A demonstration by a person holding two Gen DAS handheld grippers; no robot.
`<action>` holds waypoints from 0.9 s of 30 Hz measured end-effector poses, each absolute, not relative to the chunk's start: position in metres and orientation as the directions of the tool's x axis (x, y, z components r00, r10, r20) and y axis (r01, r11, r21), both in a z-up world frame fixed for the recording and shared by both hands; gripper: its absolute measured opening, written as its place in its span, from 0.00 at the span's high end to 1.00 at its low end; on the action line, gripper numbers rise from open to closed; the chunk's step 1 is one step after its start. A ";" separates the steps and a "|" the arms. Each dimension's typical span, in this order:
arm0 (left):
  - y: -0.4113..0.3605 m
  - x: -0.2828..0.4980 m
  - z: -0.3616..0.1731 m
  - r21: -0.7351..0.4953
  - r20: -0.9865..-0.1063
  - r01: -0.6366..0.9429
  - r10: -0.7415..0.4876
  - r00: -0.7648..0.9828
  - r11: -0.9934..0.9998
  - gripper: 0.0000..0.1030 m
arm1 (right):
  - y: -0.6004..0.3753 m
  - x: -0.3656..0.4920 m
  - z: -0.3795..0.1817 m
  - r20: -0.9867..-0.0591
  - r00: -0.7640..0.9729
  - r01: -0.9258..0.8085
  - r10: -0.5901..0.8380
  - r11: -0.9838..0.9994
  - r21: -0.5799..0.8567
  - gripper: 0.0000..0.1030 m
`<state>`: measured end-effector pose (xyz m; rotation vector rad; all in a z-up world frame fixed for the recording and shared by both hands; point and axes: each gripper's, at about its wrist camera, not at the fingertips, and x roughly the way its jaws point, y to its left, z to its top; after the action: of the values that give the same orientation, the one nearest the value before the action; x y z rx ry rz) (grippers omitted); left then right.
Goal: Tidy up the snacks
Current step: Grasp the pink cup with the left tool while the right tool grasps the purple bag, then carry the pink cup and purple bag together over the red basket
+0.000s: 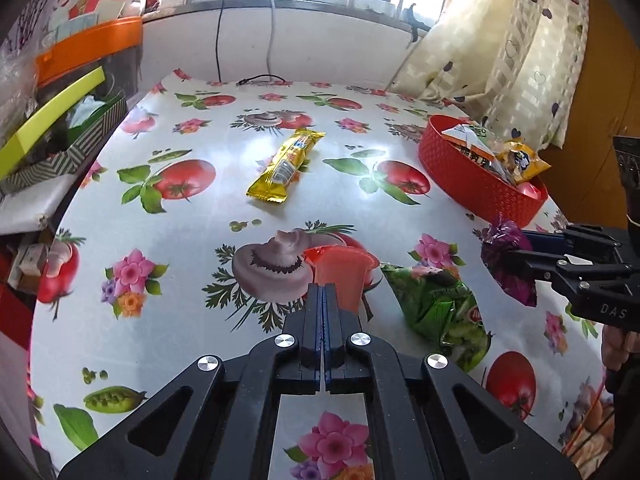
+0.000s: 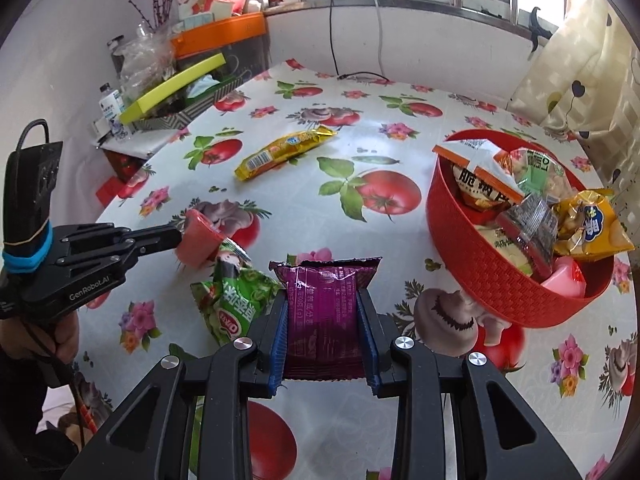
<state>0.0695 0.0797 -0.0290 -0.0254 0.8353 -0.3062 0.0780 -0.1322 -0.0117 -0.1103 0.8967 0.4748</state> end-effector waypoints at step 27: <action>0.066 0.082 -0.020 -0.126 -0.726 0.223 -0.243 0.644 0.967 0.72 | -0.137 0.079 -0.002 -0.737 0.569 -0.427 0.365 0.897 0.115 0.72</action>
<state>0.0819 0.0662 -0.0203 -0.0254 0.8298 -0.2652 0.0793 -0.1369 -0.0020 -0.0793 0.8459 0.4656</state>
